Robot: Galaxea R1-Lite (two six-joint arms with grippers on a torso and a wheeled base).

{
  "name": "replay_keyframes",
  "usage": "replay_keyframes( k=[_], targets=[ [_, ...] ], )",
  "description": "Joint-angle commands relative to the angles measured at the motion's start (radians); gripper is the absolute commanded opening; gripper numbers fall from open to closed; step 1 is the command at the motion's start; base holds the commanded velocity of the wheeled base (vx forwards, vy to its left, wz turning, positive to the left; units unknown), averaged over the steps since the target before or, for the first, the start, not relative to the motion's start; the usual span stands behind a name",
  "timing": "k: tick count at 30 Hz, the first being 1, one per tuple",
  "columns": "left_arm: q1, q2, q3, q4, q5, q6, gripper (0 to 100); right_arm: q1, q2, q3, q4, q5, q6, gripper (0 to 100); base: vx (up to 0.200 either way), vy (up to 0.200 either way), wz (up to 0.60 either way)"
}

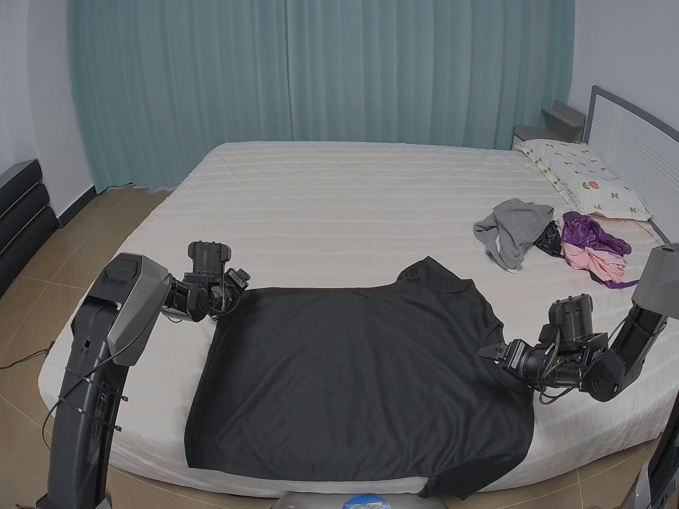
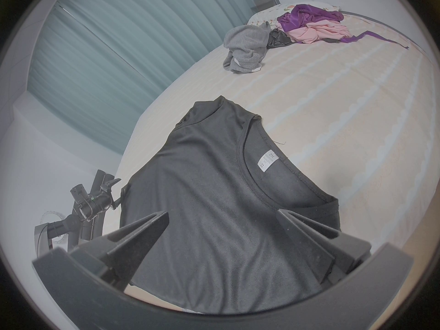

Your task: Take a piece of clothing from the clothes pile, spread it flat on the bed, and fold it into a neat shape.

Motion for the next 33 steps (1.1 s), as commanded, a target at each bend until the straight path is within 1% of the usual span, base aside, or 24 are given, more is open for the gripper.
replay_keyframes(
  k=[1, 5, 10, 11, 13, 14, 15, 16, 17, 18, 21, 22, 23, 24, 26, 27, 30, 31, 33],
  targets=[
    [-0.005, -0.011, 0.014, 0.0, 0.0, 0.01, 0, -0.006, 0.008, -0.002, -0.007, 0.0, 0.0, 100, 0.0, 0.0, 0.0],
    [-0.004, -0.011, 0.011, -0.008, 0.0, 0.018, 0, -0.016, 0.008, -0.025, -0.017, 0.0, 0.0, 100, 0.0, 0.0, 0.0],
    [0.004, -0.022, -0.004, -0.032, 0.028, 0.012, 0, -0.071, 0.044, -0.125, -0.014, -0.001, -0.001, 100, 0.0, 0.0, 0.0],
    [0.004, -0.022, -0.004, -0.032, 0.028, 0.012, 0, -0.071, 0.044, -0.125, -0.014, -0.001, -0.001, 100, 0.0, 0.0, 0.0],
    [0.006, -0.026, -0.015, -0.062, 0.057, -0.011, 0, -0.111, 0.102, -0.219, -0.005, 0.0, -0.008, 100, 0.0, 0.0, 0.0],
    [0.006, -0.026, -0.015, -0.062, 0.057, -0.011, 0, -0.111, 0.102, -0.219, -0.005, 0.0, -0.008, 100, 0.0, 0.0, 0.0],
    [0.006, -0.029, -0.029, -0.072, 0.075, -0.03, 0, -0.127, 0.143, -0.283, -0.002, -0.001, -0.009, 100, 0.0, 0.0, 0.0],
    [0.006, -0.034, -0.034, -0.072, 0.084, -0.04, 0, -0.128, 0.168, -0.323, 0.001, -0.001, -0.009, 100, 0.0, 0.0, 0.0],
    [0.006, -0.034, -0.034, -0.072, 0.084, -0.04, 0, -0.128, 0.168, -0.323, 0.001, -0.001, -0.009, 100, 0.0, 0.0, 0.0],
    [0.006, -0.039, -0.035, -0.074, 0.092, -0.045, 0, -0.13, 0.206, -0.392, 0.02, -0.001, -0.012, 100, 0.0, 0.0, 0.0],
    [0.007, -0.043, -0.035, -0.075, 0.094, -0.047, 0, -0.127, 0.269, -0.507, 0.09, 0.0, -0.021, 100, 0.0, 0.0, 0.0],
    [0.007, -0.043, -0.035, -0.075, 0.094, -0.047, 0, -0.127, 0.269, -0.507, 0.09, 0.0, -0.021, 100, 0.0, 0.0, 0.0],
    [0.007, -0.043, -0.034, -0.074, 0.094, -0.051, 0, -0.128, 0.32, -0.59, 0.136, -0.001, -0.06, 100, 0.0, 0.0, 0.0],
    [0.007, -0.043, -0.034, -0.074, 0.092, -0.06, 0, -0.13, 0.343, -0.636, 0.153, -0.003, -0.087, 100, 0.0, 0.0, 0.0],
    [0.007, -0.043, -0.034, -0.074, 0.09, -0.077, 0, -0.137, 0.384, -0.726, 0.185, -0.003, -0.12, 100, 0.0, 0.0, 0.0],
    [0.007, -0.043, -0.034, -0.074, 0.09, -0.077, 0, -0.137, 0.389, -0.737, 0.191, -0.003, -0.12, 100, 0.0, 0.0, 0.0],
    [0.007, -0.045, -0.032, -0.072, 0.09, -0.08, 0, -0.127, 0.476, -0.852, 0.263, -0.004, -0.123, 100, 0.0, 0.0, 0.0],
    [0.007, -0.045, -0.032, -0.072, 0.09, -0.08, 0, -0.127, 0.476, -0.852, 0.263, -0.004, -0.123, 100, 0.0, 0.0, 0.0],
    [0.007, -0.043, -0.023, -0.072, 0.09, -0.08, 0, -0.122, 0.544, -0.93, 0.271, -0.027, -0.13, 100, 0.0, 0.0, 0.0]
  ],
)
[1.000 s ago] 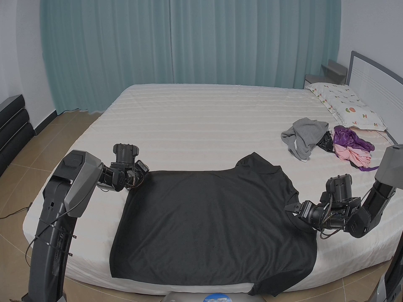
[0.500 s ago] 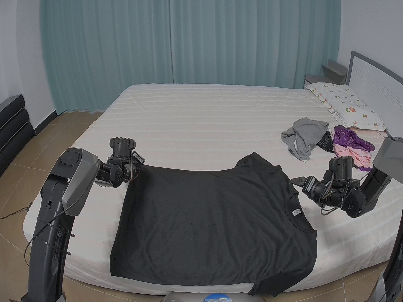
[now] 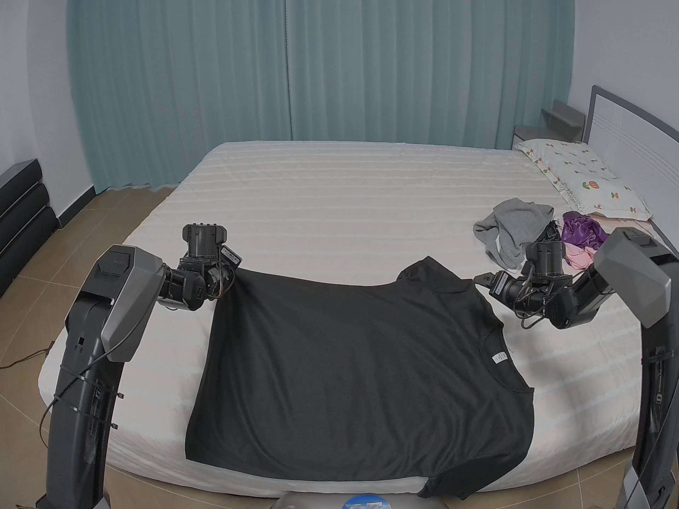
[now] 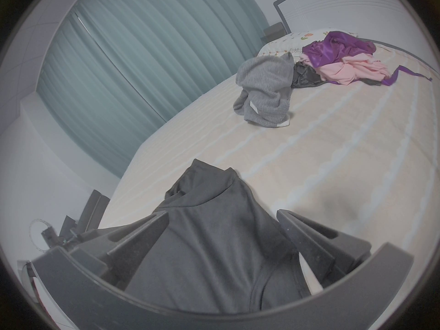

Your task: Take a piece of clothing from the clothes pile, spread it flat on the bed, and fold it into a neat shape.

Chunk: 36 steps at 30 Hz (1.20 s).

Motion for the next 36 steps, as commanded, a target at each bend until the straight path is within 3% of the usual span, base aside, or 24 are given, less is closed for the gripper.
replay_keyframes(
  k=[1, 18, 19, 36],
  targets=[
    [0.001, -0.003, 0.008, -0.001, 0.002, -0.011, 0, 0.009, 0.207, -0.196, 0.054, -0.027, -0.026, 100, 0.0, 0.0, 0.0],
    [-0.002, 0.0, 0.013, 0.007, 0.002, -0.009, 0, -0.002, 0.309, -0.365, 0.041, -0.05, -0.019, 100, 0.0, 0.0, 0.0],
    [-0.002, 0.001, 0.013, 0.007, 0.002, -0.008, 0, 0.0, 0.313, -0.377, 0.041, -0.05, -0.017, 0, 0.0, 0.0, 0.0],
    [-0.002, 0.007, -0.002, -0.004, 0.005, -0.003, 0, -0.012, 0.278, -0.383, -0.033, -0.053, 0.02, 0, 0.0, 0.0, 0.0]
  ],
)
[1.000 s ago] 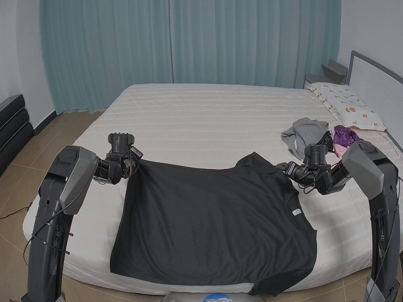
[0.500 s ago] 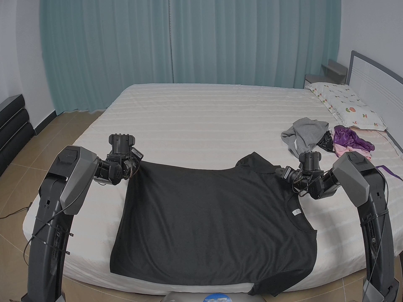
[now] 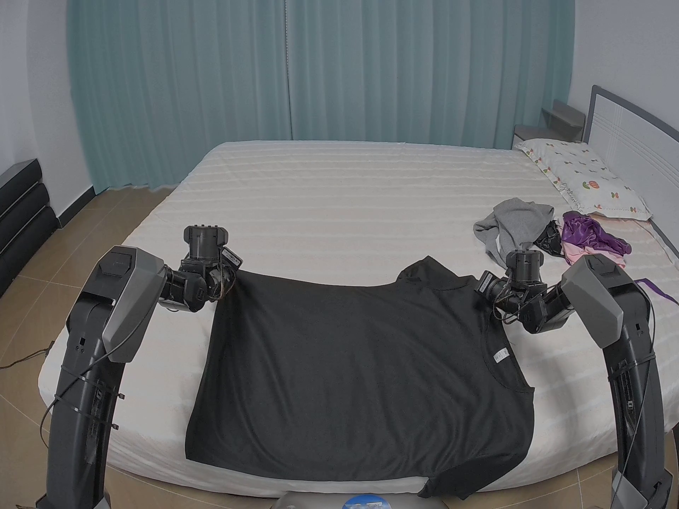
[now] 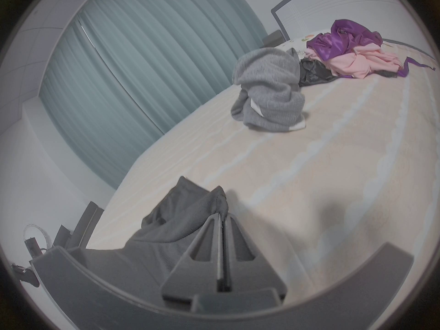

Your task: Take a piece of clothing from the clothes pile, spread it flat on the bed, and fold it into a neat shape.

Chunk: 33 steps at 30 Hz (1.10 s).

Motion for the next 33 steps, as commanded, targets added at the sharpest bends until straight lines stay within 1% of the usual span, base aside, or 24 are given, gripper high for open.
replay_keyframes(
  k=[1, 3, 6, 10, 13, 23, 26, 29, 33],
  targets=[
    [0.003, 0.003, -0.007, -0.003, 0.003, 0.0, 0, -0.006, -0.022, -0.001, -0.022, -0.001, 0.002, 0, 0.0, 0.0, 0.0],
    [0.004, 0.005, -0.013, -0.014, 0.017, 0.0, 0, -0.012, -0.026, -0.002, -0.042, -0.003, 0.002, 0, 0.0, 0.0, 0.0],
    [0.007, 0.012, -0.043, -0.061, 0.04, 0.001, 0, -0.02, -0.026, -0.029, -0.071, -0.026, 0.002, 0, 0.0, 0.0, 0.0],
    [0.012, 0.015, -0.049, -0.084, 0.041, 0.001, 0, -0.043, -0.042, -0.082, -0.071, -0.052, 0.002, 0, 0.0, 0.0, 0.0],
    [0.02, 0.015, -0.061, -0.096, 0.041, -0.002, 0, -0.053, -0.059, -0.085, -0.074, -0.053, 0.0, 0, 0.0, 0.0, 0.0],
    [0.024, 0.041, -0.093, -0.113, 0.034, 0.001, 0, -0.04, -0.053, -0.144, -0.062, -0.055, -0.009, 0, 0.0, 0.0, 0.0],
    [0.024, 0.068, -0.113, -0.113, 0.029, 0.007, 0, -0.038, -0.019, -0.145, -0.063, -0.055, -0.021, 0, 0.0, 0.0, 0.0],
    [0.024, 0.086, -0.113, -0.116, 0.026, 0.038, 0, -0.041, 0.033, -0.147, -0.076, -0.07, -0.049, 0, 0.0, 0.0, 0.0],
    [0.024, 0.095, -0.113, -0.116, 0.023, 0.05, 0, -0.038, 0.057, -0.148, -0.091, -0.079, -0.052, 0, 0.0, 0.0, 0.0]
  ],
)
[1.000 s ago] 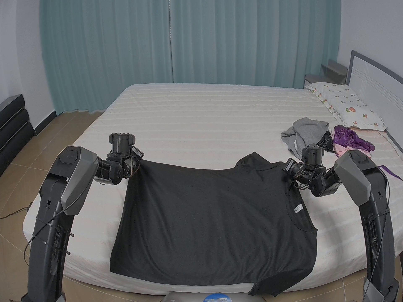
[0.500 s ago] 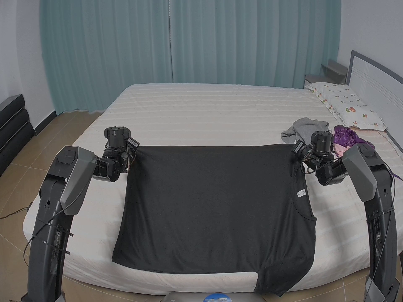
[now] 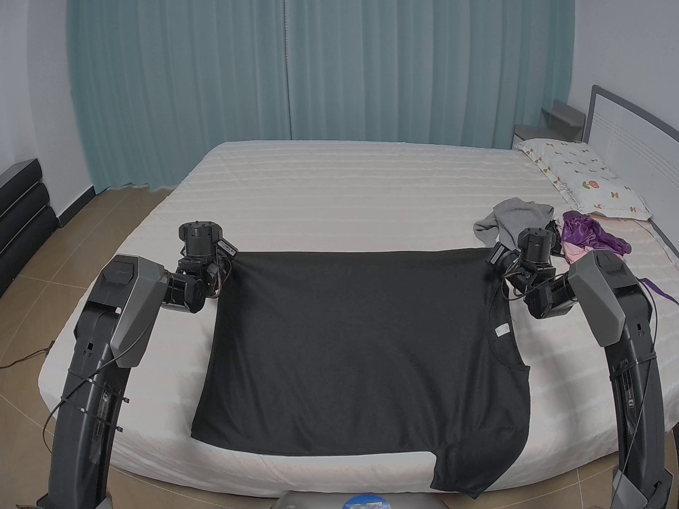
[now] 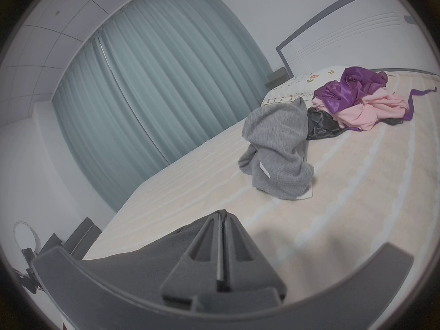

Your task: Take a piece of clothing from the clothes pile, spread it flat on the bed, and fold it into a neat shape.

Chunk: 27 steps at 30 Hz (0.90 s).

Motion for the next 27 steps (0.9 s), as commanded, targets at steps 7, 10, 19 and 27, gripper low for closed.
replay_keyframes(
  k=[7, 10, 19, 27],
  targets=[
    [0.0, 0.046, -0.002, 0.001, -0.035, 0.015, 0, 0.016, 0.106, -0.044, -0.009, -0.004, -0.001, 0, 0.0, 0.0, 0.0],
    [0.0, 0.055, -0.002, 0.001, -0.035, 0.026, 0, 0.016, 0.122, -0.044, -0.01, -0.004, -0.001, 0, 0.0, 0.0, 0.0],
    [-0.003, 0.059, -0.002, 0.011, -0.041, 0.032, 0, 0.025, 0.129, -0.038, -0.012, -0.008, 0.0, 100, 0.0, 0.0, 0.0],
    [-0.002, 0.05, -0.002, 0.011, -0.04, 0.029, 100, 0.013, 0.013, 0.079, -0.013, -0.024, 0.014, 100, 0.0, 0.0, 0.0]
  ],
)
